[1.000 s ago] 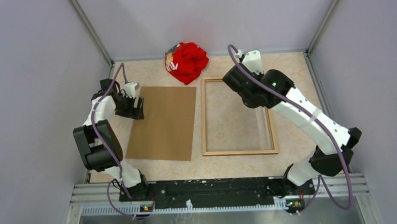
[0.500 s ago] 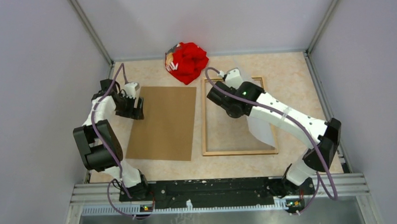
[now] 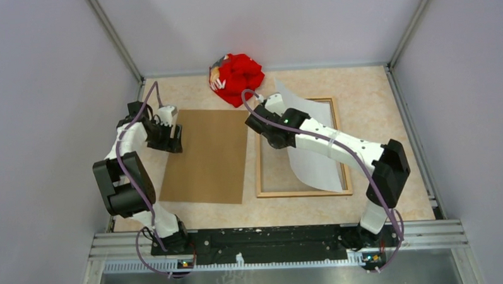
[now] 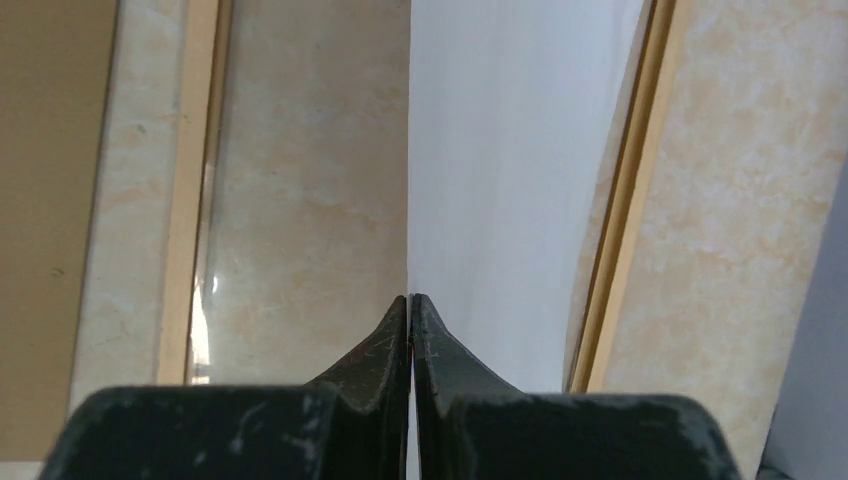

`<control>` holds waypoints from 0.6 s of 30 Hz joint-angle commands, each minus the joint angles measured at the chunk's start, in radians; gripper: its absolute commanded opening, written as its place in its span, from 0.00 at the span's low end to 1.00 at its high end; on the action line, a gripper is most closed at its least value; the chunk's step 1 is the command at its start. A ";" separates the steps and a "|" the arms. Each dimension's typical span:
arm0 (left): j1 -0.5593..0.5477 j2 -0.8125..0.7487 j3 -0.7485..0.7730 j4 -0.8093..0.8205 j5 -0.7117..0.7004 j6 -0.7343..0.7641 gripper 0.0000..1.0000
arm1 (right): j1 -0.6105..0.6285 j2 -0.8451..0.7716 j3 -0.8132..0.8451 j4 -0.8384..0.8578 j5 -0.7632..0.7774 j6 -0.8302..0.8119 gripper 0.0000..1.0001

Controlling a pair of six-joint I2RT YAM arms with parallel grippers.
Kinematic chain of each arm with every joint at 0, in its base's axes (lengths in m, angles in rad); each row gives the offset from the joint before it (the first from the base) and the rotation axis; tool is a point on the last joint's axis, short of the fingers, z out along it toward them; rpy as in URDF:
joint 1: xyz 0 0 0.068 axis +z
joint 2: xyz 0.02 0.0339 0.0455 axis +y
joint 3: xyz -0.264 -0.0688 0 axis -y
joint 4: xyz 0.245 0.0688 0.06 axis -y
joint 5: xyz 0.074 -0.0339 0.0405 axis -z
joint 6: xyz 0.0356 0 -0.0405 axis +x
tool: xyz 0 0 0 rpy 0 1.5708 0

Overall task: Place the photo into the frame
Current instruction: Turn over the photo from the photo frame.

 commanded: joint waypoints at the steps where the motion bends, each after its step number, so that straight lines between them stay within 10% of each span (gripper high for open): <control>1: 0.001 -0.013 -0.005 0.010 0.012 0.012 0.81 | 0.011 0.023 -0.013 0.106 -0.068 -0.008 0.00; 18: 0.001 -0.012 -0.036 0.028 0.024 0.021 0.79 | 0.012 0.115 -0.033 0.145 -0.034 0.072 0.00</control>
